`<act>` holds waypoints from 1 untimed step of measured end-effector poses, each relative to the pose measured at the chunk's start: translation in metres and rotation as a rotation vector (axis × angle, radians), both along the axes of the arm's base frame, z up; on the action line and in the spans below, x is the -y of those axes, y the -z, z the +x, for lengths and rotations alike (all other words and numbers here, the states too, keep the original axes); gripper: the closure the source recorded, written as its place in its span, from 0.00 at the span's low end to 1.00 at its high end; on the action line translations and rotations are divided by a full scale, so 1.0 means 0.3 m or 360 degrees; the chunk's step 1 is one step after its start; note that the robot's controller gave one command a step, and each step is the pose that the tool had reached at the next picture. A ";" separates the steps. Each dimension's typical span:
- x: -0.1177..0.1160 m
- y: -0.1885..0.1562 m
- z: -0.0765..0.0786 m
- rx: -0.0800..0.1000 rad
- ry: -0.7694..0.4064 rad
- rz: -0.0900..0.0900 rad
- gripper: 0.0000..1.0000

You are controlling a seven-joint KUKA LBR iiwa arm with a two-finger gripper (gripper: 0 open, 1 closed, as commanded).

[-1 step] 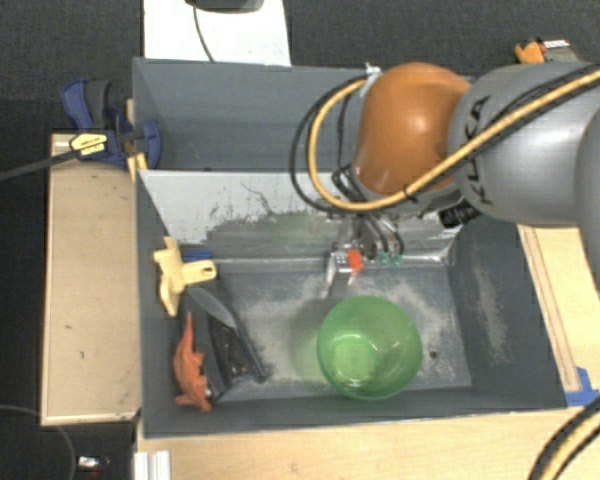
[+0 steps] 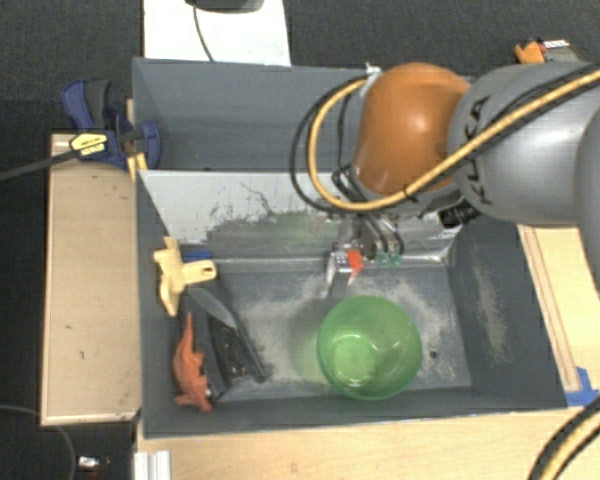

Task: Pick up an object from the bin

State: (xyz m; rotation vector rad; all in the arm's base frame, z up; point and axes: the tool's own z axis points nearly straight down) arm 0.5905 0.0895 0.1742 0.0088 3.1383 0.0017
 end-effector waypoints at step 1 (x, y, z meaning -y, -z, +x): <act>0.214 0.090 -0.052 0.0005 -0.0057 0.0000 0.00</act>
Offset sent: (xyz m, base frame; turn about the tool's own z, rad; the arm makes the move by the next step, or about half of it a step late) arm -0.0237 0.0266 -0.0234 0.0284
